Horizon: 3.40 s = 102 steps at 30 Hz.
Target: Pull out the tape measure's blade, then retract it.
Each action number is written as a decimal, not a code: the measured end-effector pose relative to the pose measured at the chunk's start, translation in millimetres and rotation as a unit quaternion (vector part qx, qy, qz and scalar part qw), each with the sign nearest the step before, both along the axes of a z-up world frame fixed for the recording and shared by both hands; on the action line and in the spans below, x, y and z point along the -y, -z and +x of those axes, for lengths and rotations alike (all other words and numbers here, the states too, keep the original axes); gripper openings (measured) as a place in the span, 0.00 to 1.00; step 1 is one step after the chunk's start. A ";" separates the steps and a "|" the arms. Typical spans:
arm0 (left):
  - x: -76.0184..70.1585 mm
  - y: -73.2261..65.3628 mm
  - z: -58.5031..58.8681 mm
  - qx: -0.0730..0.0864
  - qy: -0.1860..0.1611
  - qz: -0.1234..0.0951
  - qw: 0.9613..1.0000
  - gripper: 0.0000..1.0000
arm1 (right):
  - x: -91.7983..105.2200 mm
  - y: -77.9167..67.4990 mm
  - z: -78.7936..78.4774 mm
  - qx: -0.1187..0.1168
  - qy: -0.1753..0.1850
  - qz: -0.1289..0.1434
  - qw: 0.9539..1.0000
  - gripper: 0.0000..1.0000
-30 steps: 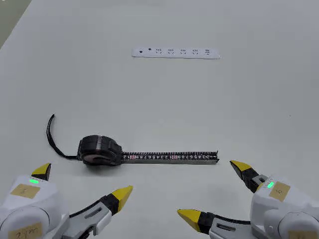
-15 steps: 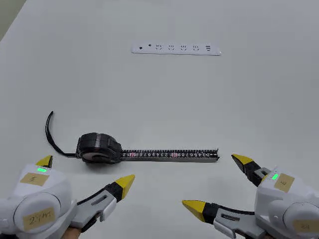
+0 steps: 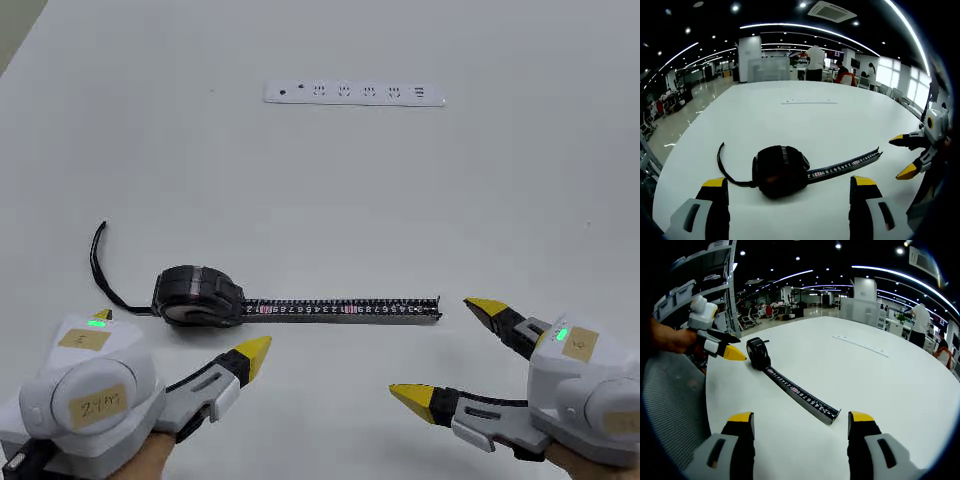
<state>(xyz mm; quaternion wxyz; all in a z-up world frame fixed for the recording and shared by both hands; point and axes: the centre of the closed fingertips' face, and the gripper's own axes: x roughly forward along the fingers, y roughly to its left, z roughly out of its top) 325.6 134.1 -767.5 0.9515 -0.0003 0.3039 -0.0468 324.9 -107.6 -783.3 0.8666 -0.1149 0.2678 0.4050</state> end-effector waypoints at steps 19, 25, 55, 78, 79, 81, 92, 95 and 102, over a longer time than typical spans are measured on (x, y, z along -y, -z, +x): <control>-8.5 11.7 17.9 -0.010 -0.034 -0.014 0.999 0.88 | 4.7 20.5 16.6 0.025 -0.089 -0.037 0.995 0.57; -11.2 15.4 22.2 -0.013 -0.040 -0.015 0.999 0.84 | 5.2 22.7 25.0 0.030 -0.105 -0.042 0.993 0.50; -9.4 33.8 37.4 -0.038 -0.050 -0.027 0.998 0.62 | 8.3 42.1 47.8 0.001 -0.162 -0.045 0.986 0.21; -10.0 34.2 37.7 -0.042 -0.051 -0.019 0.998 0.60 | 9.8 43.5 46.8 0.001 -0.196 -0.074 0.978 0.12; -10.1 34.2 37.8 -0.042 -0.051 -0.020 0.998 0.60 | 9.7 43.4 46.7 0.000 -0.195 -0.073 0.978 0.12; -10.2 34.2 37.8 -0.040 -0.051 -0.018 0.998 0.59 | 9.8 43.4 46.7 0.000 -0.195 -0.074 0.978 0.12; -10.6 33.6 36.7 -0.043 -0.047 -0.017 0.998 0.58 | 9.4 43.2 45.3 -0.006 -0.198 -0.075 0.977 0.11; -11.1 33.8 36.6 -0.043 -0.047 -0.017 0.998 0.57 | 9.4 43.0 44.9 -0.005 -0.198 -0.077 0.977 0.11; -11.4 34.0 36.7 -0.038 -0.042 -0.016 0.998 0.57 | 9.7 43.3 44.9 -0.005 -0.199 -0.077 0.977 0.11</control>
